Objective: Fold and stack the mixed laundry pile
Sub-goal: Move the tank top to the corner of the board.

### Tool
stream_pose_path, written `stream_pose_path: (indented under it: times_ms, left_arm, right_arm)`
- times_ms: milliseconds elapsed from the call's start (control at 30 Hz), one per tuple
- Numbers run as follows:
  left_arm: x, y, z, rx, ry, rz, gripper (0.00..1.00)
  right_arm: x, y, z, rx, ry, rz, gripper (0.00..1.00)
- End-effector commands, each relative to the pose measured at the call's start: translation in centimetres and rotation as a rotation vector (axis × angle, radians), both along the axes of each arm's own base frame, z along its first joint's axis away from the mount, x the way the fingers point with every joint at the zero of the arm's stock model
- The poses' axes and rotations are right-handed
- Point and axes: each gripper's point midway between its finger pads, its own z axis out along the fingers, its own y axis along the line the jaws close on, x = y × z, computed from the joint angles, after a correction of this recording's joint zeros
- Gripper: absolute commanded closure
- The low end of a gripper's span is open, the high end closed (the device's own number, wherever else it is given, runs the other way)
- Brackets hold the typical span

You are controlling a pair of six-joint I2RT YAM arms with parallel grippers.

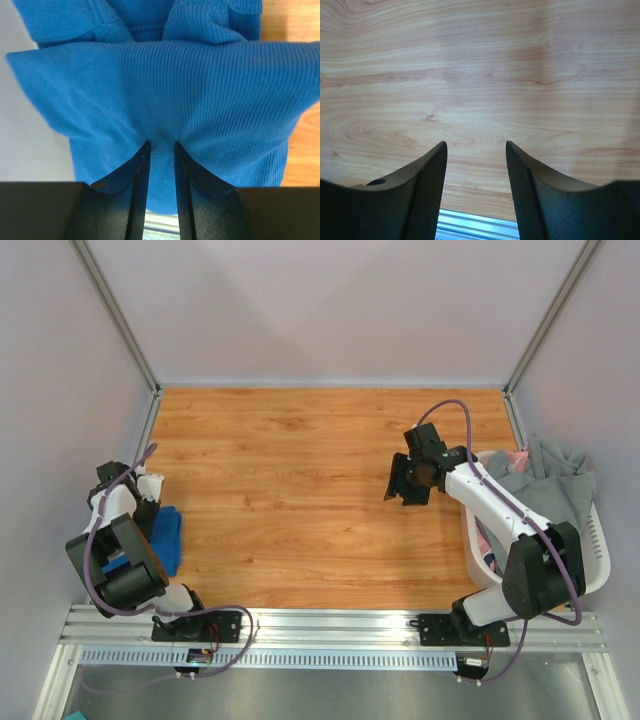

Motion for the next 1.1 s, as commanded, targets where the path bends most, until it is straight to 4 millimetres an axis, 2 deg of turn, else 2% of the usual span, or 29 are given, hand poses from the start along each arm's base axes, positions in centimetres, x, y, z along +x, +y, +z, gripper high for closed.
stream_pose_path:
  times_ms: [0,200,467,767,867,1067]
  left_arm:
    - [0.1,-0.3,-1.0,-0.012,-0.026,0.043,0.67]
    - [-3.0,-0.8,-3.0,0.032,0.03,0.029,0.67]
    - [-4.4,-0.6,-2.4,0.051,0.034,0.061,0.66]
    - [-6.8,-1.9,-2.6,0.009,0.068,0.119,0.66]
    - [-6.8,-2.1,-2.6,0.003,0.06,0.13,0.65]
    - [-4.7,-0.7,0.0,0.039,-0.007,0.148,0.59]
  right_arm:
    - [0.4,0.6,1.2,0.03,-0.023,-0.003,0.47]
    - [0.0,0.3,1.0,0.025,-0.022,-0.008,0.47]
    - [0.0,0.2,1.0,0.022,-0.028,-0.008,0.47]
    - [-0.1,0.0,1.0,0.013,-0.039,-0.006,0.47]
    - [-0.1,-0.1,1.1,0.011,-0.045,-0.006,0.47]
    - [0.2,-0.1,1.9,0.012,-0.058,-0.001,0.47]
